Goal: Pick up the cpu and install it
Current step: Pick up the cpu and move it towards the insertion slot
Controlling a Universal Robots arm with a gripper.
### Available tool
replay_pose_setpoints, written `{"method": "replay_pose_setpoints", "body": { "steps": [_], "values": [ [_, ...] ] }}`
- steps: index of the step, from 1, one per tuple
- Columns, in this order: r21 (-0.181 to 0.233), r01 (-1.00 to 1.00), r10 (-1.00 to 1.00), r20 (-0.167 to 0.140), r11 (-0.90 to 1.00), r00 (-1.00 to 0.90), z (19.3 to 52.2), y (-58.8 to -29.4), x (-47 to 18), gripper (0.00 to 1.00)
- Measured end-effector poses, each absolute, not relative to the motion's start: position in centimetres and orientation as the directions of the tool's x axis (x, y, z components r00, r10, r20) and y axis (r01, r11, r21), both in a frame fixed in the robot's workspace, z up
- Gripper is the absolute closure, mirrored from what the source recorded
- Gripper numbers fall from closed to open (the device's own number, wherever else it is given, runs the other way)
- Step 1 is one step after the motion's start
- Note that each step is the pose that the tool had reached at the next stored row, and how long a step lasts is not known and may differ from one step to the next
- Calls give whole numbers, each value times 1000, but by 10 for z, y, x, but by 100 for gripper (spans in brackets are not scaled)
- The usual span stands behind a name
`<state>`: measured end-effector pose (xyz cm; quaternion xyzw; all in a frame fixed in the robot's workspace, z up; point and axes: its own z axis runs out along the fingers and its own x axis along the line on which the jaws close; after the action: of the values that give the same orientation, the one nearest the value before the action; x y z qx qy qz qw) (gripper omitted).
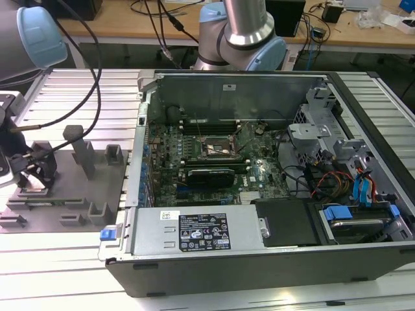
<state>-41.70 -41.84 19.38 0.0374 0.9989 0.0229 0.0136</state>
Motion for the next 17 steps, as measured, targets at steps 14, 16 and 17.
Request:
{"method": "replay_pose_setpoints", "body": {
  "steps": [14,16,17],
  "values": [
    [48,74,75,-26,996,-997,193,-418,-417,32],
    [48,74,75,-26,996,-997,193,-418,-417,32],
    [48,74,75,-26,996,-997,193,-416,-417,32]
  ]
}}
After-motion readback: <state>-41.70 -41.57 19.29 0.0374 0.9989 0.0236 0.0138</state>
